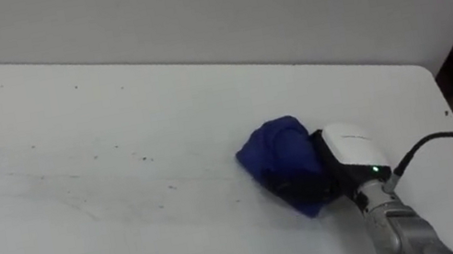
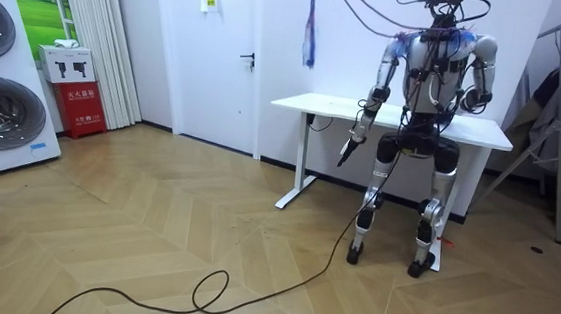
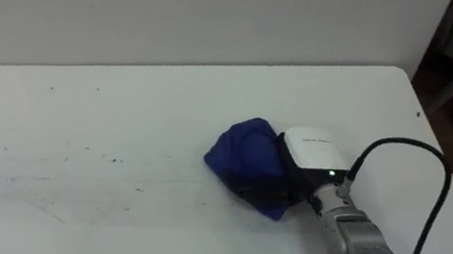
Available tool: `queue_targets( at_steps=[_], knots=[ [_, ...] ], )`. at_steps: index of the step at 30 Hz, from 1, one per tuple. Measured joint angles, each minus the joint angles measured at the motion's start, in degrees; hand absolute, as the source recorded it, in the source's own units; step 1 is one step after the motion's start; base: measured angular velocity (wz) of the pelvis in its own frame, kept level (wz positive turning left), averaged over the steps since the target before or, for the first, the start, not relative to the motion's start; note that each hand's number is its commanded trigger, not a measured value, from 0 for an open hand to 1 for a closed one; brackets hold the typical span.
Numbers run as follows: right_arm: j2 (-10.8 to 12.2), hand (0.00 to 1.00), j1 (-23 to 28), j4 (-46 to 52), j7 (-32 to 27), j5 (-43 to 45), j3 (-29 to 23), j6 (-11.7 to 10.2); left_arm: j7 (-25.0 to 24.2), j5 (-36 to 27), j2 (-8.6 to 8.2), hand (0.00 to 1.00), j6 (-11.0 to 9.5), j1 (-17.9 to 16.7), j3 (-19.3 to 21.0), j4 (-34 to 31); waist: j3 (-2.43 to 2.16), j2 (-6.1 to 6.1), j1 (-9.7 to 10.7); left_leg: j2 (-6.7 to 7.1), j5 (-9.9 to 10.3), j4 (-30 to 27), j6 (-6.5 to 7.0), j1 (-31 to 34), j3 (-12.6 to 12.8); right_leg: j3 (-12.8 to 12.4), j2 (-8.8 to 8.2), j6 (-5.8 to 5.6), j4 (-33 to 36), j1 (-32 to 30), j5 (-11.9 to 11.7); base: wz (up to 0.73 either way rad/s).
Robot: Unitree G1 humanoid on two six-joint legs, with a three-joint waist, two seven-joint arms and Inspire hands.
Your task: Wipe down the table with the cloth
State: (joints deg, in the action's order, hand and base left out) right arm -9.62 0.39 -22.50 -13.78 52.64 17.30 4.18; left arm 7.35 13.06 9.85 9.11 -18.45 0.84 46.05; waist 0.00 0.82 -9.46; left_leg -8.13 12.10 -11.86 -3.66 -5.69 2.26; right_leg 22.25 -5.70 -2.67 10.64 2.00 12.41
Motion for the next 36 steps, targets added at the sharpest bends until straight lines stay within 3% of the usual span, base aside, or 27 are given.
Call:
queue_targets(
  at_steps=[6,10,13,18,21,23,28,32,36],
  knots=[
    [-0.45,0.0,2.39,2.01,-1.21,-2.14,-0.73,-2.47,0.04,-0.44,0.16,0.0,-0.87,-0.31,-0.1,0.01,-0.1,0.2,1.26,0.0,-0.01,0.0,0.0,-0.02,-0.01,-0.03,0.0,0.0,-0.02,0.0,0.0,0.0],
    [-1.44,0.0,4.28,3.74,-1.91,-6.84,-1.41,-4.96,0.19,-6.03,0.18,0.0,-1.57,-0.4,0.06,0.05,-0.21,0.57,3.07,0.07,-0.01,0.0,0.0,-0.07,-0.02,-0.19,-0.04,-0.23,0.14,0.0,0.14,0.0],
    [-1.56,0.0,6.07,5.29,-0.81,-10.26,-5.87,-6.08,0.43,-9.06,0.16,0.0,-3.31,-0.6,0.78,-0.01,-0.16,0.64,4.47,0.09,0.0,0.08,0.01,-0.07,-0.01,-0.26,-0.1,-0.29,0.11,-0.11,0.18,0.0],
    [-3.66,0.0,7.42,5.28,-0.74,-16.83,-16.86,-5.4,-0.25,-9.22,0.45,0.0,-4.99,-1.6,5.27,0.12,-0.14,0.16,6.18,0.27,-0.01,0.34,0.06,-0.68,0.5,-1.08,-0.1,-0.37,0.31,-0.18,0.22,-0.08],
    [-6.7,0.0,7.42,5.27,-2.53,-21.73,-22.83,-5.4,-1.69,-9.22,1.26,0.0,-5.26,-2.41,7.49,0.42,0.04,-0.32,7.46,0.27,0.08,0.59,0.12,-1.25,1.01,-1.6,-0.14,-0.72,0.76,-0.24,0.46,-0.08],
    [-7.88,0.0,7.43,5.27,-3.66,-22.68,-27.76,-5.34,-2.72,-9.13,1.34,0.0,-5.28,-3.41,9.49,0.17,0.25,-1.46,8.14,0.26,0.18,0.86,0.18,-1.73,1.93,-2.26,-0.26,-1.06,1.51,-0.67,0.81,-0.16],
    [-10.6,0.0,7.42,4.57,-6.21,-24.58,-33.86,-4.5,-4.26,-9.05,1.94,0.0,-5.28,-3.93,12.79,0.03,0.04,-2.53,9.73,0.24,0.31,1.01,0.18,-1.65,2.67,-3.15,-0.3,-0.58,2.51,-1.72,1.2,-0.09],
    [-10.62,0.0,7.45,2.64,-9.0,-28.2,-38.44,-4.09,-5.6,-9.04,2.16,0.0,-5.28,-4.79,14.24,0.0,0.04,-3.85,10.92,0.2,0.37,1.02,0.13,-1.6,3.22,-3.68,-0.25,-0.56,3.01,-2.33,1.34,-0.07],
    [-10.81,0.0,7.49,0.13,-10.47,-31.28,-41.34,-3.91,-7.01,-9.02,2.28,0.0,-5.28,-5.2,14.88,-0.04,0.01,-4.06,11.32,0.11,0.57,1.06,0.12,-1.99,4.77,-4.94,-0.17,-0.37,4.04,-3.22,1.48,-0.2]
  ],
)
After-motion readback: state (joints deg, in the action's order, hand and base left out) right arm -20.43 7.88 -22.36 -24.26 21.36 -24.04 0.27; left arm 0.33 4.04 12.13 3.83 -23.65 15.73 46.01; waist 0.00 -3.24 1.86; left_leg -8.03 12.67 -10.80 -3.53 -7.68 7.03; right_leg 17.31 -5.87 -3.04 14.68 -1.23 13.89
